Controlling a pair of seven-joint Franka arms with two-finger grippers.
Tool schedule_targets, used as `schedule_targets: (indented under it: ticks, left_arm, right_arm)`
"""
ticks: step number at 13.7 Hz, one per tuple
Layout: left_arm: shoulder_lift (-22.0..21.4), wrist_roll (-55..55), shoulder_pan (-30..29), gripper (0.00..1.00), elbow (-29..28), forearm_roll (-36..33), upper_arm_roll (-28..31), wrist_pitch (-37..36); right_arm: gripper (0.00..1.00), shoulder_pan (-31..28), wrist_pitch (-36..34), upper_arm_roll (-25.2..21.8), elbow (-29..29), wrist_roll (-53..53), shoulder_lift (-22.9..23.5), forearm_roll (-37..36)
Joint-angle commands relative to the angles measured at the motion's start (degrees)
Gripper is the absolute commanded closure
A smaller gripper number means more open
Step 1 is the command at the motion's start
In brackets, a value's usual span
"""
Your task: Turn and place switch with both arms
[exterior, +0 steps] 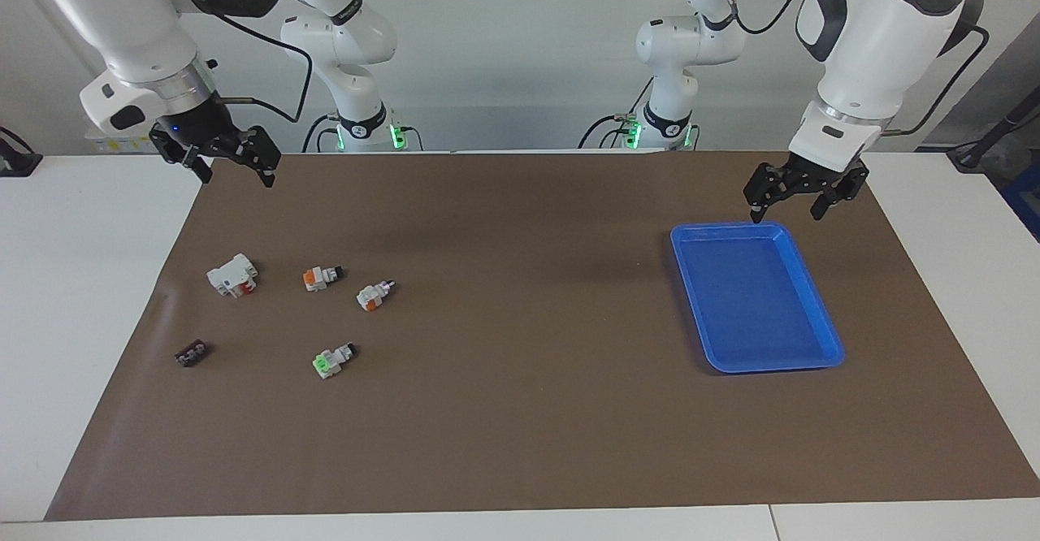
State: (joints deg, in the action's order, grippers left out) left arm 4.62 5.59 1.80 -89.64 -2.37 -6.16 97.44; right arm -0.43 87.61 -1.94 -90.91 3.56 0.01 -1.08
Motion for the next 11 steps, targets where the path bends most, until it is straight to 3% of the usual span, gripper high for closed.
schedule_targets:
  ticks: [1, 8, 11]
  left_arm:
    - [-1.80, 0.03, -0.40, 0.00, -2.12, 0.70, 0.09, 0.56]
    - [-1.80, 0.03, -0.40, 0.00, -2.12, 0.70, 0.09, 0.56]
    - [-1.80, 0.03, -0.40, 0.00, -2.12, 0.70, 0.09, 0.56]
  right_arm:
    - [0.00, -0.36, 0.54, 0.36, -0.50, 0.92, -0.27, 0.55]
    - [0.00, -0.45, 0.54, 0.36, -1.55, 3.91, -0.62, 0.64]
    - [0.00, -0.45, 5.62, 0.36, -5.50, 3.64, -2.29, 0.55]
